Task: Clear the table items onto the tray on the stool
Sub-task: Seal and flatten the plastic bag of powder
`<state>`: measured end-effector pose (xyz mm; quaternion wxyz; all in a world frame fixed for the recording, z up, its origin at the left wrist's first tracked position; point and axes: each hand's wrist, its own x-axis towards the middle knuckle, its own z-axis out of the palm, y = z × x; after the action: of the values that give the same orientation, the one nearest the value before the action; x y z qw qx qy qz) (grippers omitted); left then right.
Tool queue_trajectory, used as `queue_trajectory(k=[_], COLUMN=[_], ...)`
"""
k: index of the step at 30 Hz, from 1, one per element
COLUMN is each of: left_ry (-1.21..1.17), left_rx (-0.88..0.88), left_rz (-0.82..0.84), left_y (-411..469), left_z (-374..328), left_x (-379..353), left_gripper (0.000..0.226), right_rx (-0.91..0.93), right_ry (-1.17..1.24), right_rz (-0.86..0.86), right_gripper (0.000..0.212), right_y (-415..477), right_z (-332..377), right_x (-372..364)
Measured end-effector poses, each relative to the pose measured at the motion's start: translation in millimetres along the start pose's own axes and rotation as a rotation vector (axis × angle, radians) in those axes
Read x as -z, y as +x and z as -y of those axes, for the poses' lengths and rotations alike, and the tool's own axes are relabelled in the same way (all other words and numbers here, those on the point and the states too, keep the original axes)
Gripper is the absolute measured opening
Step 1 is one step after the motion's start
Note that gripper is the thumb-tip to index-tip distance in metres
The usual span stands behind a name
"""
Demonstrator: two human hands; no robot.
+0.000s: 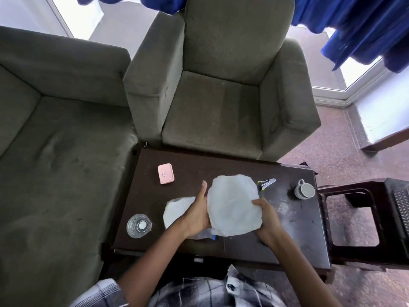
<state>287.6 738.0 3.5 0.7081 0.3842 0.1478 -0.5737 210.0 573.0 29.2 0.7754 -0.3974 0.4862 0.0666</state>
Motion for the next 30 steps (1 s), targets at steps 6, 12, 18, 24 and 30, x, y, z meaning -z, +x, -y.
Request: queue_trajectory(k=[6,12,18,24,30], left_ry=[0.406,0.435,0.348,0.553,0.637], left_rx=[-0.243,-0.25,-0.163,-0.181,-0.147], left_rz=[-0.306,-0.271,-0.275,-0.266,-0.233], left_y=[-14.9,-30.3,-34.4,-42.1,-45.3], left_z=[-0.2,-2.0,-2.4,-4.0,-12.7], left_x=[7.2,3.8,5.7,6.7,6.2], left_gripper=[0.019,0.021,0.025,0.04,0.038], right_rx=[0.054,0.128,0.192,0.365,0.481], right_ry=[-0.165,-0.224,-0.08,-0.226,-0.42], right_rz=[0.108,0.129,0.194,0.228,0.08], right_gripper=[0.031,0.018,0.042,0.05,0.048], right_y=[-1.7,-4.0,-5.9,-18.4,-17.2], right_z=[-4.4,-16.6,-25.3,-22.2,-21.6], right_x=[-3.1,2.5,8.0,10.7,14.8])
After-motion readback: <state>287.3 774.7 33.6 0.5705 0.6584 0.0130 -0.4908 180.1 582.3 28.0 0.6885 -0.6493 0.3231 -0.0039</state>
